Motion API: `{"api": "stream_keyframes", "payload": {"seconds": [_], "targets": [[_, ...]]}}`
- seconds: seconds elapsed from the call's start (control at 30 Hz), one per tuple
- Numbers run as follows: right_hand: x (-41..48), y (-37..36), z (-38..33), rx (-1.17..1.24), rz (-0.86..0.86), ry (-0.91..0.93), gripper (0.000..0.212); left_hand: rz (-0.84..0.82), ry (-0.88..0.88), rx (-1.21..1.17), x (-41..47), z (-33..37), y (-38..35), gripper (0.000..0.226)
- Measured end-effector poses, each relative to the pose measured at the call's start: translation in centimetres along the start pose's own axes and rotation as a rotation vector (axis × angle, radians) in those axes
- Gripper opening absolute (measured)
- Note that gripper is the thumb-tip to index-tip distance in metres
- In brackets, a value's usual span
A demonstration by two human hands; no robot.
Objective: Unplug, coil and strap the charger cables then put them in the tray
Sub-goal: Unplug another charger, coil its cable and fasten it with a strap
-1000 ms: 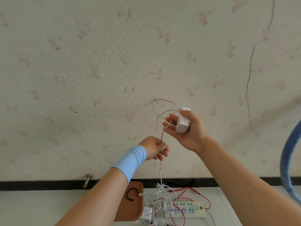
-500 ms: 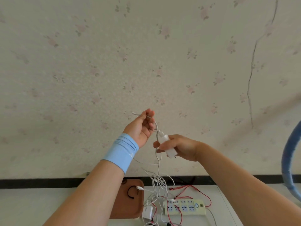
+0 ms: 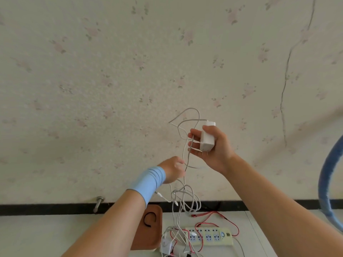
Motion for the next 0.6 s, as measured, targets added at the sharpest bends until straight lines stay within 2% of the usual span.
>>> {"api": "stream_keyframes", "payload": {"seconds": [0.07, 0.1, 0.2, 0.27, 0.33, 0.37, 0.43, 0.5, 0.6], "targets": [[0.0, 0.1, -0.2, 0.087, -0.010, 0.025, 0.046, -0.083, -0.024, 0.112, 0.2, -0.5, -1.1, 0.050], [0.0, 0.1, -0.3, 0.116, -0.012, 0.037, 0.045, -0.108, -0.034, 0.181, 0.2, -0.6, -1.4, 0.052], [-0.1, 0.6, -0.8, 0.141, 0.005, 0.082, 0.044, -0.132, -0.018, 0.364, 0.4, -1.4, -2.1, 0.039], [-0.1, 1.0, -1.3, 0.117, 0.032, 0.113, 0.049, -0.217, 0.047, 0.383, 0.6, -2.2, -2.6, 0.034], [0.0, 1.3, -1.4, 0.089, 0.035, 0.121, 0.059, -0.311, 0.142, 0.300, 0.7, -2.8, -3.4, 0.048], [0.1, 1.3, -1.4, 0.095, 0.018, 0.114, 0.061, -0.307, 0.145, 0.267, 0.8, -2.7, -3.6, 0.056], [0.3, 1.2, -1.1, 0.141, -0.019, 0.093, 0.057, -0.177, 0.038, 0.257, 1.4, -1.8, -3.3, 0.056], [0.6, 1.1, -0.8, 0.196, -0.025, 0.078, 0.050, -0.061, -0.089, 0.217, 1.9, -0.9, -3.1, 0.042], [0.9, 1.4, -0.7, 0.249, -0.014, 0.087, 0.049, -0.048, -0.138, 0.114, 2.3, -0.4, -3.4, 0.030]]}}
Point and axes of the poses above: each hand's wrist, its own x-axis towards the middle knuckle, its own y-axis out of the back of the hand, z = x × y, the point moved 4 cm from there along x, towards the middle knuckle, and after that the axes turned 3 degrees about -y, right-handed, at the moved point
